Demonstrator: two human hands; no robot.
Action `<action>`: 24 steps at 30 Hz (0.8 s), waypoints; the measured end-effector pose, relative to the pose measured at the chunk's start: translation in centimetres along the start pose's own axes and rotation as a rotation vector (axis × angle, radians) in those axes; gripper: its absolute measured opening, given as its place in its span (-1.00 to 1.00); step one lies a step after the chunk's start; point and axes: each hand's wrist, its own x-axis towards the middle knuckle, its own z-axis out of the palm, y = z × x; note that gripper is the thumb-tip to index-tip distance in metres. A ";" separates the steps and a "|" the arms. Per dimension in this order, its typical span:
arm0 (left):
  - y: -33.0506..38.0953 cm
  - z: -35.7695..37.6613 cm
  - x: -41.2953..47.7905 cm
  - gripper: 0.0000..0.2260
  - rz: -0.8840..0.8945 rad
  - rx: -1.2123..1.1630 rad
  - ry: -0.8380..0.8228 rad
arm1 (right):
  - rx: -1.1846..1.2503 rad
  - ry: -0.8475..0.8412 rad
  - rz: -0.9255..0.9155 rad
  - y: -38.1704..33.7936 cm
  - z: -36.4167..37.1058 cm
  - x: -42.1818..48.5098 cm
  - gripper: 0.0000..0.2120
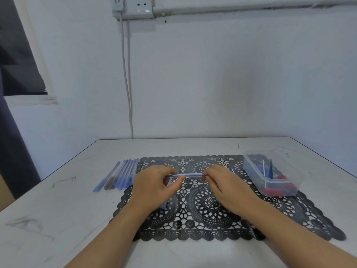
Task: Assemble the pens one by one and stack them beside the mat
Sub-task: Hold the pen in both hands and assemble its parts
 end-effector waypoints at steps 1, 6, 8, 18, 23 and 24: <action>-0.1 0.0 0.0 -0.63 0.009 0.004 0.007 | -0.016 -0.006 -0.012 0.0 0.0 -0.1 -0.78; -0.6 0.5 0.2 -0.70 0.079 0.028 0.060 | -0.014 0.077 -0.022 -0.1 -0.1 0.0 -0.79; -0.9 0.7 0.3 -0.70 0.090 -0.016 0.066 | -0.003 0.097 -0.023 -0.2 -0.2 0.0 -0.79; -1.2 0.9 0.4 -0.71 0.086 -0.089 0.078 | 0.069 0.153 0.011 0.1 0.0 0.1 -0.74; -1.2 1.0 0.4 -0.71 0.089 -0.105 0.087 | 0.114 0.179 0.075 -0.1 -0.4 -0.1 -0.68; -1.2 1.0 0.4 -0.72 0.088 -0.105 0.085 | 0.118 0.194 0.085 -0.1 -0.4 -0.1 -0.63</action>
